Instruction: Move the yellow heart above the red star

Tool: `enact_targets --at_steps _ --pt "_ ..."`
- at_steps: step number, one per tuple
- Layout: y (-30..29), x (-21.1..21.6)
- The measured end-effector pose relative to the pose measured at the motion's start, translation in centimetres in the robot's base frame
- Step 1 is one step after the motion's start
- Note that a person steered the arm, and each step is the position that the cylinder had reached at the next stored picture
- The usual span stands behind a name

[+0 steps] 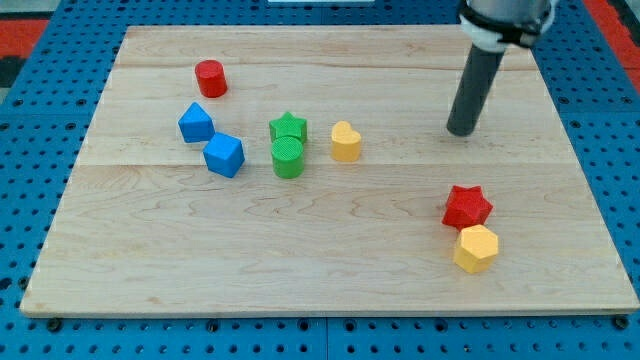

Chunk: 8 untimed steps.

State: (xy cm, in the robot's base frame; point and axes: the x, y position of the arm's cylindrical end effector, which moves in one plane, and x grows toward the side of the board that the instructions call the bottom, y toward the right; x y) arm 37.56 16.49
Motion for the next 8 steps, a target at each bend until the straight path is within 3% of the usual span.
enact_targets --at_steps 1,3,4,5,6,8 --pt "0.0 -3.1" --pt "0.2 -4.3" --pt "-2.1 -6.9" --pt "-8.1 -8.9" --pt "-14.5 -6.7" --pt "-13.4 5.4"
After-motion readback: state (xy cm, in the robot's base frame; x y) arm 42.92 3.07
